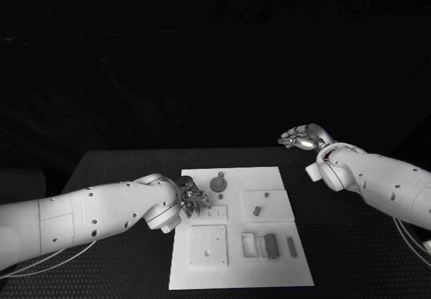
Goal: Assemble the parts on the task board
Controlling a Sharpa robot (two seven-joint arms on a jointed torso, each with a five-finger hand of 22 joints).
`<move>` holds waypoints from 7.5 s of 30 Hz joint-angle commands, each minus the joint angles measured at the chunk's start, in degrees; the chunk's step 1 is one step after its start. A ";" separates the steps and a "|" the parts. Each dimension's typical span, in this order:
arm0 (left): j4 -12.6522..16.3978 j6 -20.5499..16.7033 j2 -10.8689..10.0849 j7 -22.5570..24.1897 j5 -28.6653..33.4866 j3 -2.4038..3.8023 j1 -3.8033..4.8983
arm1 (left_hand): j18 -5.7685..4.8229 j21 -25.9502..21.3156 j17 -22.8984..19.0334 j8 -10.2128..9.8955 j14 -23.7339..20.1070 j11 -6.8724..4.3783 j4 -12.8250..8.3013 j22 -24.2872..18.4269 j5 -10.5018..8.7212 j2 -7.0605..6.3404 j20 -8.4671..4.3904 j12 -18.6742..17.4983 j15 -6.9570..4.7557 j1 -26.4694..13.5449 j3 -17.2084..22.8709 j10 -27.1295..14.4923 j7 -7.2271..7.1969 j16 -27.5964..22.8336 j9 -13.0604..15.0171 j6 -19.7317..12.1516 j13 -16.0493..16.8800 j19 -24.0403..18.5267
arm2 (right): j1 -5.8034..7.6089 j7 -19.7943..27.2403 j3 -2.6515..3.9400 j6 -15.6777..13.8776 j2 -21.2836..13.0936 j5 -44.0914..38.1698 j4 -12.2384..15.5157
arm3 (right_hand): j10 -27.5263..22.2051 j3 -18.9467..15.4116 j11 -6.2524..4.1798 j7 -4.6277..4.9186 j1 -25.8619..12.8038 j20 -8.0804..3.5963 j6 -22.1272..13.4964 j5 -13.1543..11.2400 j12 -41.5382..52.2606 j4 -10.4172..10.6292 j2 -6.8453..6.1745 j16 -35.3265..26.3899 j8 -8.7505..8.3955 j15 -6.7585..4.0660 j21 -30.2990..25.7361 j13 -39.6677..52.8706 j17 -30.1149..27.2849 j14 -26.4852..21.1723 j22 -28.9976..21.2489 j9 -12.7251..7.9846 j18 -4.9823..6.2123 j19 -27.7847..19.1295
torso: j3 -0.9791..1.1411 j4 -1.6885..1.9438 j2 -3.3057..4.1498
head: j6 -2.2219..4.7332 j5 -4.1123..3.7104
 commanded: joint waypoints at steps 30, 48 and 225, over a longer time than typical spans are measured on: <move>-0.86 1.80 1.08 -0.89 -3.85 0.04 -1.06 | 1.08 0.64 0.27 0.15 0.96 -1.07 -2.32 1.31 0.69 -0.02 -0.10 -0.16 -0.17 -0.21 2.80 1.65 -1.37 0.59 0.12 2.07 0.31 0.80 | -0.01 1.01 0.01 1.42 0.04 -0.08 0.50 | -0.09 -0.66 0.51 0.06 0.89 -0.01 -0.42 0.09 -0.79 0.00 -0.12 -1.22 0.54 0.66 -0.82 -0.82 0.45 -0.95 0.69 -0.53 -0.72 -0.44 | 0.00 0.01 0.00 | -0.89 -0.28; -0.59 1.84 1.36 -1.00 -6.86 0.04 -1.45 | 1.09 0.80 0.33 -0.15 1.02 -1.11 -2.35 1.31 0.51 -0.29 -0.21 -0.24 -0.28 -0.19 3.01 1.68 -1.35 0.61 -0.05 1.97 0.38 0.87 | -0.02 0.90 0.01 2.18 0.20 -0.09 0.47 | -0.12 -0.77 0.58 0.06 0.87 -0.02 -0.46 0.09 -0.98 0.03 -0.07 -1.48 0.60 0.73 -1.02 -1.07 0.63 -1.08 0.91 -0.70 -0.79 -0.48 | 0.07 0.01 -0.04 | -1.21 -0.21; -35.04 19.85 13.12 6.89 -22.14 6.85 -1.23 | 1.59 1.34 -2.82 0.77 -2.76 0.50 2.60 1.32 -2.55 -5.18 0.45 3.36 0.35 -13.74 -6.78 -3.83 1.51 3.64 -8.45 -6.24 2.10 -1.66 | -1.03 1.74 0.02 3.76 0.89 0.32 0.08 | -1.58 -1.38 1.20 0.01 1.18 -0.17 -1.89 0.11 -2.41 0.37 -0.13 -4.43 0.88 1.97 -3.33 -3.22 2.47 -4.09 3.65 -2.64 -1.55 -1.15 | -0.08 -0.13 0.08 | 0.30 -0.18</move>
